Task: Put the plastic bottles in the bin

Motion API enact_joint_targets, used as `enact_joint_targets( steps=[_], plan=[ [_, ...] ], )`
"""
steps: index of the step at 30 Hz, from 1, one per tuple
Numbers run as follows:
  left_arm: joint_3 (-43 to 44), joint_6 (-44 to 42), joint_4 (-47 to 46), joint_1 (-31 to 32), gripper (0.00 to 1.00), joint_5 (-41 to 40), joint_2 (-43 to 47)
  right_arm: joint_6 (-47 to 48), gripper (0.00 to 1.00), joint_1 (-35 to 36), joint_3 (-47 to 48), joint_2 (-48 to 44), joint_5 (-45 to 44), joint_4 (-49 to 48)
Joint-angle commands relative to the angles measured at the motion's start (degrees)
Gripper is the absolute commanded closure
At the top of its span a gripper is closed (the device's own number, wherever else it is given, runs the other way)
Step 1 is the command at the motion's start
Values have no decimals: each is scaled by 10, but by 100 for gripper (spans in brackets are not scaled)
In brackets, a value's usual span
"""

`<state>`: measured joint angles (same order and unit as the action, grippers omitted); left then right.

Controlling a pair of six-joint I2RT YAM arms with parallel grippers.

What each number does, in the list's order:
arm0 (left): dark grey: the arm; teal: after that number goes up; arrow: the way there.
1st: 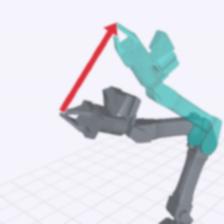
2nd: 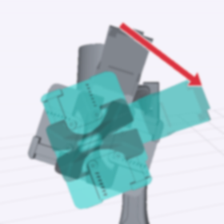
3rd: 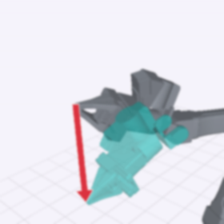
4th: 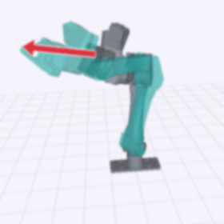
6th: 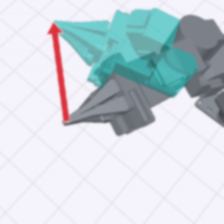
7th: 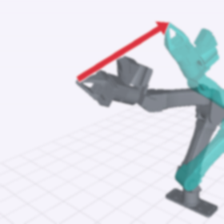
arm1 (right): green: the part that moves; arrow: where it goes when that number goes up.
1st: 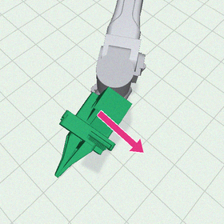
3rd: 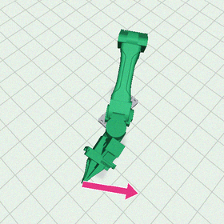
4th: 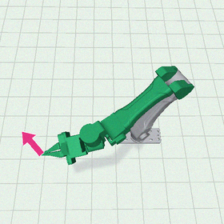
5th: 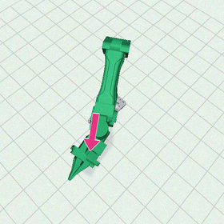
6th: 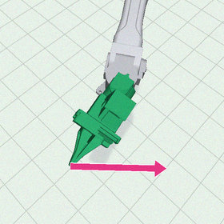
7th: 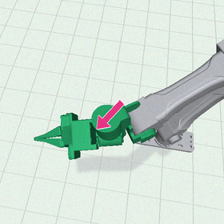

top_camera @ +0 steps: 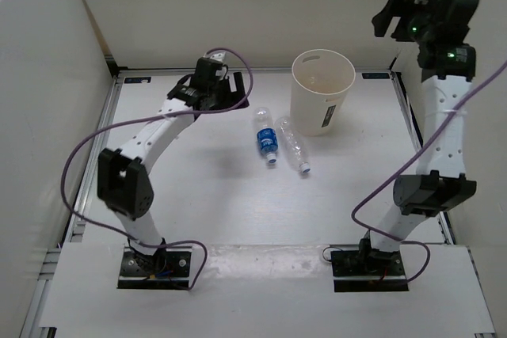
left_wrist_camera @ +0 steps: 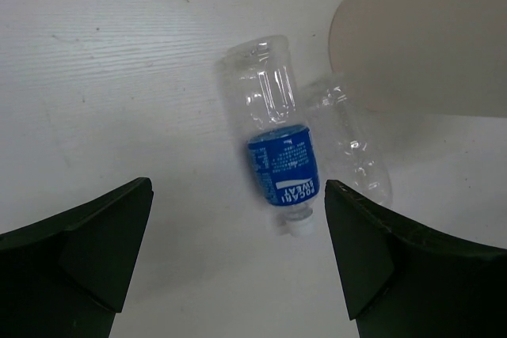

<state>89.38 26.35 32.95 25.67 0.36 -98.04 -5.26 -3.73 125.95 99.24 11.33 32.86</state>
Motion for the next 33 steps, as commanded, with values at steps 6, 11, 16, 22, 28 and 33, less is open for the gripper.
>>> enact_joint_targets(
  steps=[6, 11, 16, 22, 28, 33],
  plan=[
    [95, 57, 52, 20, 0, 36, -125, 76, 10, -4, -54, -156, 51, 135],
    [117, 81, 50, 32, 0, 53, -193, 111, 10, -34, -176, -239, 47, 149],
    [220, 55, 81, 39, 0, 75, -267, 15, 10, -188, -266, -293, 135, 164],
    [265, 48, 84, 41, 0, 94, -304, 20, 10, -250, -258, -252, 186, 219],
    [287, 60, 118, 39, 0, 129, -347, 9, 10, -276, -273, -240, 193, 205],
    [332, 91, 120, 44, 0, 163, -396, 16, 10, -293, -273, -232, 204, 215]
  ],
)
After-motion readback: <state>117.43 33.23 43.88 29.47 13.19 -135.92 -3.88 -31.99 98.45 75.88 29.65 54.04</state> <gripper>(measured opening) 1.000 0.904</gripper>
